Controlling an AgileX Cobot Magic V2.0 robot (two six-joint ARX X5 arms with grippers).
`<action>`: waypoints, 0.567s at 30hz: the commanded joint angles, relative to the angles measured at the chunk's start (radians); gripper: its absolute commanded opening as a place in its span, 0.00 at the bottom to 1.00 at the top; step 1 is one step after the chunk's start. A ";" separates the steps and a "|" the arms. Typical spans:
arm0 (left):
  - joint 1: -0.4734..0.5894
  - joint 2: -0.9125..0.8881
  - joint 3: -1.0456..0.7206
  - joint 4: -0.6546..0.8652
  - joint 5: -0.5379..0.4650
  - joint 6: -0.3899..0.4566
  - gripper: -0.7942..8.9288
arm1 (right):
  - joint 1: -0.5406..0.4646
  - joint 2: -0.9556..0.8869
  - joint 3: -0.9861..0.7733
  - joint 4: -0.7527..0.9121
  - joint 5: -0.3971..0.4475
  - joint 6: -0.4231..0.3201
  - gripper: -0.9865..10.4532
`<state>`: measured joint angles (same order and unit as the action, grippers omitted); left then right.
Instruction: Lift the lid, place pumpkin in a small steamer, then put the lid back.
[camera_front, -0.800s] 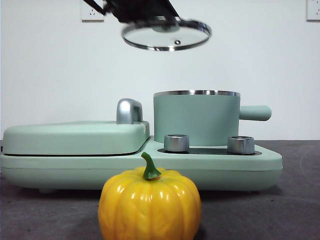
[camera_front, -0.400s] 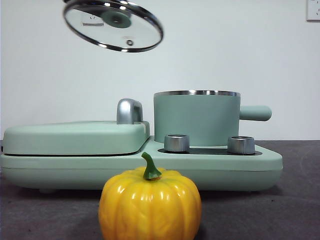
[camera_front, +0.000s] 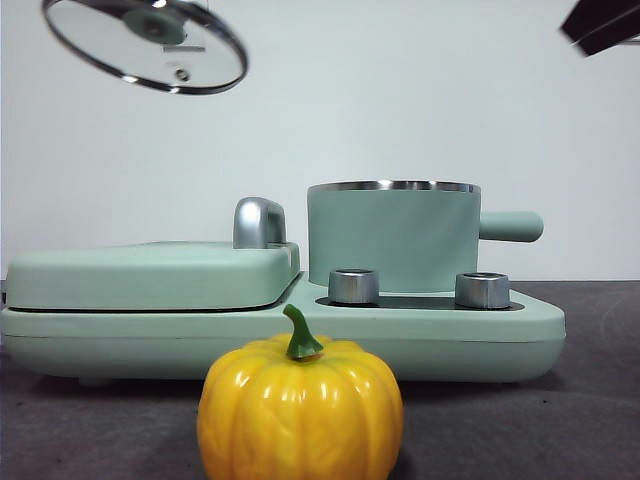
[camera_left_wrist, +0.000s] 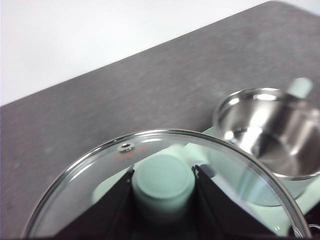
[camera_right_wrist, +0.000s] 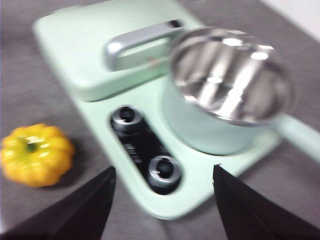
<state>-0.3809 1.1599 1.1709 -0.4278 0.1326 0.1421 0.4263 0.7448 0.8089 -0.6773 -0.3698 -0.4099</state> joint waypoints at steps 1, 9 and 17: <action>0.032 -0.008 0.017 0.026 0.002 0.016 0.09 | 0.089 0.052 0.018 0.004 0.004 0.016 0.36; 0.080 -0.008 0.017 0.039 0.002 0.025 0.09 | 0.344 0.232 0.018 0.040 0.013 0.009 0.40; 0.080 -0.008 0.017 0.039 0.002 0.025 0.09 | 0.498 0.417 0.018 0.124 0.093 0.009 0.48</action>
<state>-0.2985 1.1580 1.1709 -0.4206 0.1326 0.1574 0.9112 1.1446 0.8089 -0.5613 -0.2813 -0.4107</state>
